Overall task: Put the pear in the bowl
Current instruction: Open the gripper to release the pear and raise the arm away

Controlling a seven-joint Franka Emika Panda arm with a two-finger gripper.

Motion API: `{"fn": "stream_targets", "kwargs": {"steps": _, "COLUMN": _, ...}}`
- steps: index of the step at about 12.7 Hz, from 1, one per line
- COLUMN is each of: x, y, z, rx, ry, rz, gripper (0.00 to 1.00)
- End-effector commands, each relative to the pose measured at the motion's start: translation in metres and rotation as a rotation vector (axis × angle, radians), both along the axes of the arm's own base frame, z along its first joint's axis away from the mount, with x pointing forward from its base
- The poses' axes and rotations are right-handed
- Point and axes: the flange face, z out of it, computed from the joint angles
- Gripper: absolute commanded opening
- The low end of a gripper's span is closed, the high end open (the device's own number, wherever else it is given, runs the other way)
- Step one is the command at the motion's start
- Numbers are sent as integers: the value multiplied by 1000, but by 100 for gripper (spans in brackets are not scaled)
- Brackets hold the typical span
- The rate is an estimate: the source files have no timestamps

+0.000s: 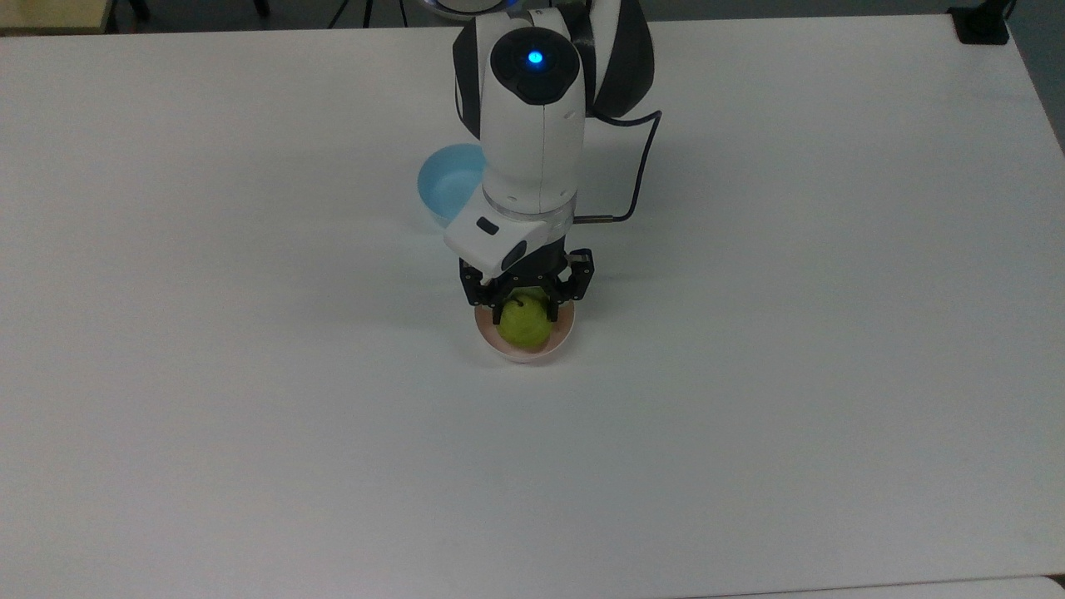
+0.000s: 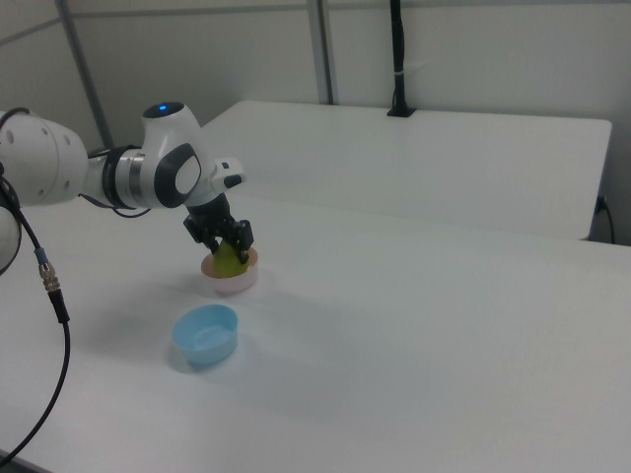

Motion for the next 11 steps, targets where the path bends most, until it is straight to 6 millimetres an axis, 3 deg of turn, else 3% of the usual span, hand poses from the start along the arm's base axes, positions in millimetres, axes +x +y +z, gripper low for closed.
{"fn": "stream_targets", "kwargs": {"steps": 1, "x": 0, "y": 5, "z": -3, "rx": 6, "ry": -52, "rz": -11, "gripper": 57}}
{"fn": "stream_targets", "kwargs": {"steps": 2, "x": 0, "y": 5, "z": -4, "rx": 5, "ry": -50, "rz": -13, "gripper": 73}}
{"fn": "stream_targets", "kwargs": {"steps": 3, "x": 0, "y": 5, "z": -3, "rx": 7, "ry": -48, "rz": -15, "gripper": 98}}
{"fn": "stream_targets", "kwargs": {"steps": 8, "x": -5, "y": 3, "z": 11, "rx": -2, "ry": -5, "rz": -20, "gripper": 100}}
{"fn": "stream_targets", "kwargs": {"steps": 10, "x": -10, "y": -4, "z": 38, "rx": -6, "ry": 7, "rz": -32, "gripper": 100}}
{"fn": "stream_targets", "kwargs": {"steps": 11, "x": -14, "y": -12, "z": 63, "rx": -10, "ry": 2, "rz": -40, "gripper": 100}}
